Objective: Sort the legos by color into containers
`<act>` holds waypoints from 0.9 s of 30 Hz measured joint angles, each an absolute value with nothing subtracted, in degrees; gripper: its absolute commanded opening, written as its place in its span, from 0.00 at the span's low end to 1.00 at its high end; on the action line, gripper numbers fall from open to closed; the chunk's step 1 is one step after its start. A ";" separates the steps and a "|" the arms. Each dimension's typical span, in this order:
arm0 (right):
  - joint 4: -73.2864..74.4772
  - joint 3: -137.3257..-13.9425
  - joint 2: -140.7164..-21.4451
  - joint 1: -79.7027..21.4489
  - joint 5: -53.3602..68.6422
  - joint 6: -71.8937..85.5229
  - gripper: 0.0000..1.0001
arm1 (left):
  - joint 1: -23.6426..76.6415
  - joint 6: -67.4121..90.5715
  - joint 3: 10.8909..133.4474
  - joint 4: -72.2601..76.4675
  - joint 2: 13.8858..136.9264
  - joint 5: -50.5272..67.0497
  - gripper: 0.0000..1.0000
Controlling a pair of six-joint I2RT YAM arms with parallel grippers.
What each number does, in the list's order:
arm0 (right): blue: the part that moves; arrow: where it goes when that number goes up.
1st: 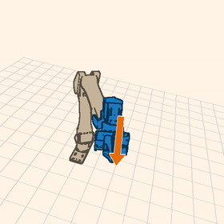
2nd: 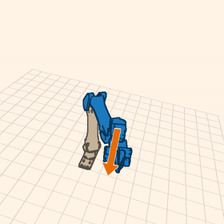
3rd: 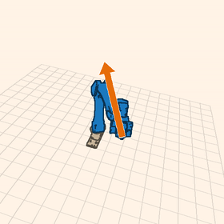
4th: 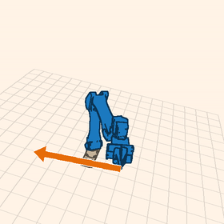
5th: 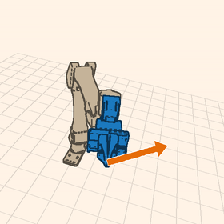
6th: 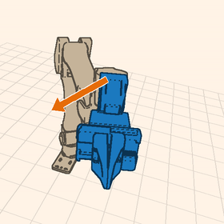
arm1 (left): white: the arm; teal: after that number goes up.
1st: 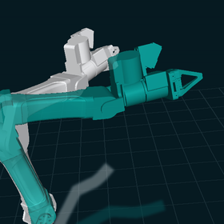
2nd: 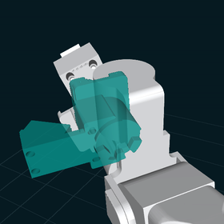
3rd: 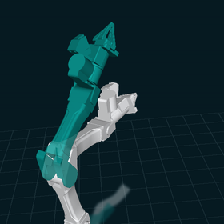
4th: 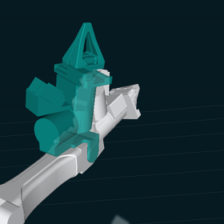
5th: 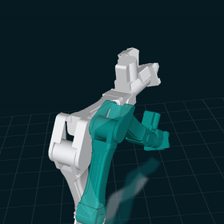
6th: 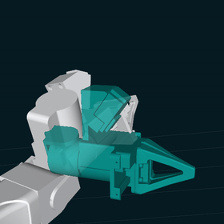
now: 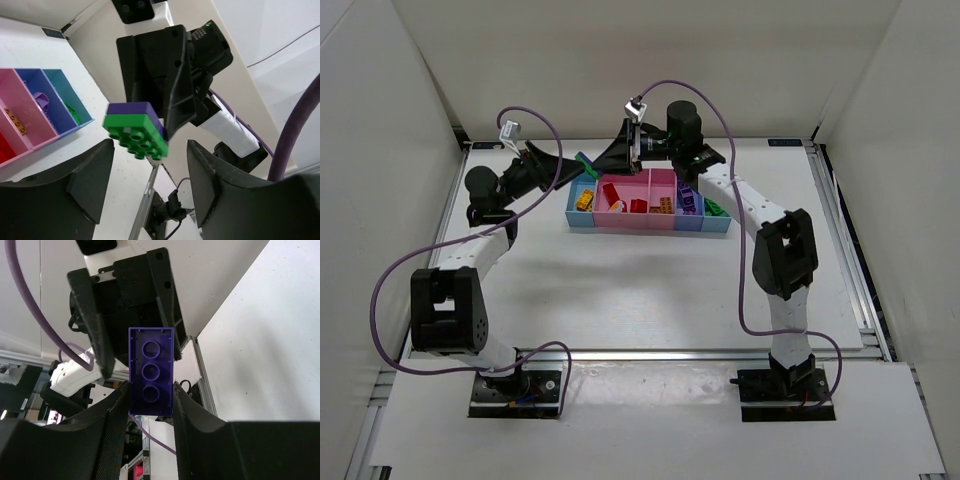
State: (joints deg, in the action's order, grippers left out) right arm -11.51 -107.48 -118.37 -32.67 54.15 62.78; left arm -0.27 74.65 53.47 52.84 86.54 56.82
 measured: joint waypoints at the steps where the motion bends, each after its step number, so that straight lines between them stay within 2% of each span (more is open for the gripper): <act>1: -11.68 -107.48 -118.39 -32.82 54.17 62.83 0.00 | -0.27 74.63 53.47 52.82 86.76 56.82 0.66; 9: -12.25 -108.33 -119.20 -33.82 54.17 63.02 0.00 | -0.25 74.85 53.49 52.75 87.13 56.84 0.61; 15: -12.71 -108.33 -119.24 -33.87 54.39 62.94 0.00 | -0.25 75.48 53.49 52.66 87.66 56.80 0.41; 27: -13.08 -108.33 -119.31 -33.65 54.48 62.54 0.00 | -0.25 76.07 53.41 52.73 87.68 56.77 0.24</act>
State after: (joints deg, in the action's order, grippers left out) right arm -13.08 -108.33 -119.31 -33.65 54.48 62.54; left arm -0.25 76.07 53.41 52.73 87.68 56.77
